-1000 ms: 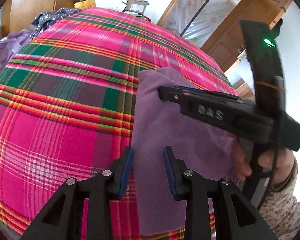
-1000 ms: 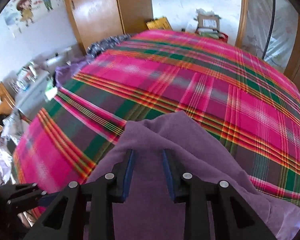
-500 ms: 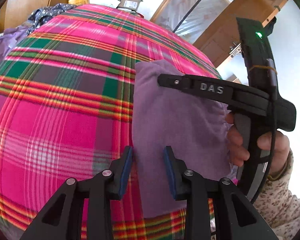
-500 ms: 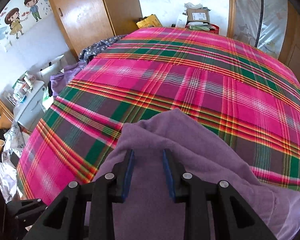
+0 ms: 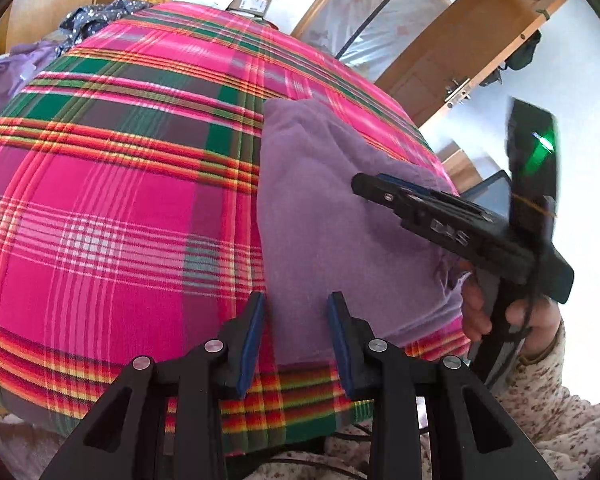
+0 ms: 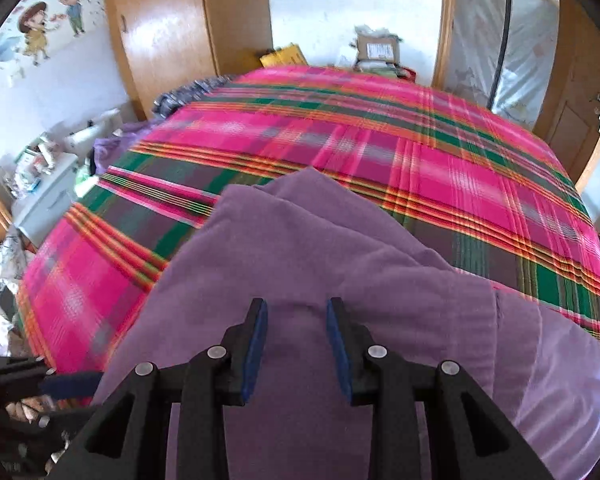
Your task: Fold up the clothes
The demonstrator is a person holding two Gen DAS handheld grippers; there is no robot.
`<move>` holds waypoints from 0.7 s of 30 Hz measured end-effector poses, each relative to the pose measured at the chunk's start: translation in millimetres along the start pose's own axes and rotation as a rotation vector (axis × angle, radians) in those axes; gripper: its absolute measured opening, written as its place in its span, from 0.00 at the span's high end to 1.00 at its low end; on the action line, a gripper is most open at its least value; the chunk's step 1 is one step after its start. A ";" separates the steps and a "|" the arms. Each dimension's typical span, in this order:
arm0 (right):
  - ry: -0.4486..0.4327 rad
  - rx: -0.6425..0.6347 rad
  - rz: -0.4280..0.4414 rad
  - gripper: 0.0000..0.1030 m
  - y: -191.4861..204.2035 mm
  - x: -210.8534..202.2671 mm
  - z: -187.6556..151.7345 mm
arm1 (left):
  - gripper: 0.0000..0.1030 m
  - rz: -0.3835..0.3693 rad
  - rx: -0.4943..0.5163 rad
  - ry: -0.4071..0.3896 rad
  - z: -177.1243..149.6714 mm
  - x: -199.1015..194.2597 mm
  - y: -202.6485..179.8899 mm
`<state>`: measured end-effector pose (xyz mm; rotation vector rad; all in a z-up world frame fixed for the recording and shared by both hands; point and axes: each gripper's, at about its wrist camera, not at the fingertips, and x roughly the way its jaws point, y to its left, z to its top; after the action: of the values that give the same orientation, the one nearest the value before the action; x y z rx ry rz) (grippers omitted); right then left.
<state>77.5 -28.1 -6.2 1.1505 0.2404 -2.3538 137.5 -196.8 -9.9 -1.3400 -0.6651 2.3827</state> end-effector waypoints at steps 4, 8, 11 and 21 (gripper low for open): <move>-0.081 -0.061 0.097 0.61 9.1 -22.9 -18.3 | 0.68 -0.013 -0.079 -0.012 7.2 -6.5 12.8; -0.125 -0.140 0.160 0.58 27.3 -37.2 -37.5 | 0.68 -0.004 -0.091 -0.055 11.8 -16.3 15.0; -0.125 -0.199 0.203 0.58 46.4 -39.2 -45.1 | 0.68 0.006 -0.095 -0.069 15.0 -17.7 14.7; -0.119 -0.318 0.211 0.51 91.9 -28.9 -66.2 | 0.68 0.052 -0.127 -0.081 26.8 -13.4 18.4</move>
<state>185.0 -72.1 -19.6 0.8387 0.4131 -2.0973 120.2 -225.2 1.6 -1.3320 -0.8258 2.4840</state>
